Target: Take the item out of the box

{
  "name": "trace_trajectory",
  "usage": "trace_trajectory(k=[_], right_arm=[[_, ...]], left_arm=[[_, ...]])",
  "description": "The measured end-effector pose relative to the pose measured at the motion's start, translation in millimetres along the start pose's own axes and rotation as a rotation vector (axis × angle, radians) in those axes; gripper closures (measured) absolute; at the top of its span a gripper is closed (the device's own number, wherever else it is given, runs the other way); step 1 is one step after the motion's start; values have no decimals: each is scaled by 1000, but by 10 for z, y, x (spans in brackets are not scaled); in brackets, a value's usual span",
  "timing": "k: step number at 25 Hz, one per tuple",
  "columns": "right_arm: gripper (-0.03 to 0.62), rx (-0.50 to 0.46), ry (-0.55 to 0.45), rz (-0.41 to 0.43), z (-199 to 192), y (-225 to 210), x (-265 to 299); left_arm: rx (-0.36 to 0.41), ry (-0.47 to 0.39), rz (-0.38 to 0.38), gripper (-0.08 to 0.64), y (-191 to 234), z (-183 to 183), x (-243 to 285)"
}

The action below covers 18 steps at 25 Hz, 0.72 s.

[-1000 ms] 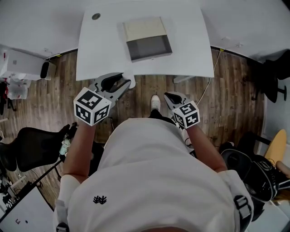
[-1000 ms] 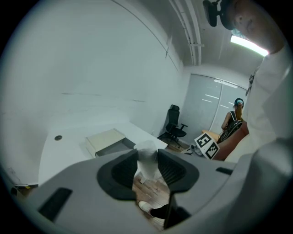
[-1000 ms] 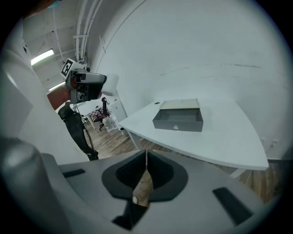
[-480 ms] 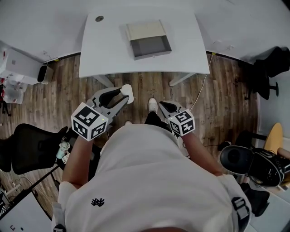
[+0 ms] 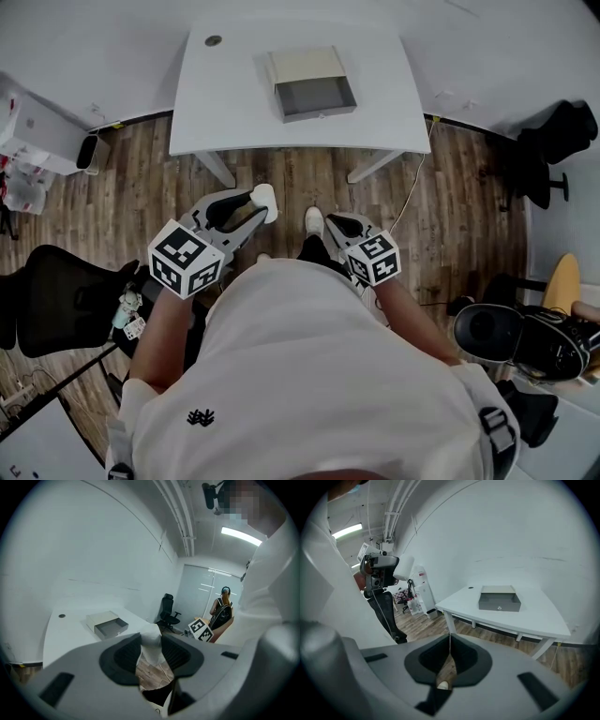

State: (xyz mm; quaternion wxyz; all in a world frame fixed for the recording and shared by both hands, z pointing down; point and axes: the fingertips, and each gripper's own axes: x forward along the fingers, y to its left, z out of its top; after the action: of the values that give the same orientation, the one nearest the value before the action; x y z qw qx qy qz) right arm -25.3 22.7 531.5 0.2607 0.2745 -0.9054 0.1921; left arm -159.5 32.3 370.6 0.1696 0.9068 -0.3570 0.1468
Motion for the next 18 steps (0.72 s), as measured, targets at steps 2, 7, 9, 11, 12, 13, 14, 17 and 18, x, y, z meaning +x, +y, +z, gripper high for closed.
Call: trace_trajectory(k=[2,7,9,11,12,13,14,17,18], right_arm=[[581,-7,-5,-2,13,28,-10],[583,-23,-9,-2,49,89,-20],[583,-33,-12,-1,75,117,-19],[584,-41,-16,-1,108,125,-24],[584,-44,-20,-2,124,126,-29],[584,-46,-25,-4,140,127,-34],[584,-48,-30,-7,155,127,-38],[584,-47,-45,-12,194,135,-34],[584,-46,-48,-13,202,141,-32]], left_arm=[[1,0,-1,417,-15,-22,-21],[5,-5,-4,417,-7,-47,-84],[4,-8,-7,417,-8,-53,-106],[4,-10,-11,417,-11,-53,-109],[3,-10,-13,417,-16,-57,-107],[3,-10,-15,417,-20,-61,-107],[2,-11,-17,416,-23,-65,-108],[4,-15,-19,417,-19,-68,-131],[4,-15,-18,417,-16,-72,-142]])
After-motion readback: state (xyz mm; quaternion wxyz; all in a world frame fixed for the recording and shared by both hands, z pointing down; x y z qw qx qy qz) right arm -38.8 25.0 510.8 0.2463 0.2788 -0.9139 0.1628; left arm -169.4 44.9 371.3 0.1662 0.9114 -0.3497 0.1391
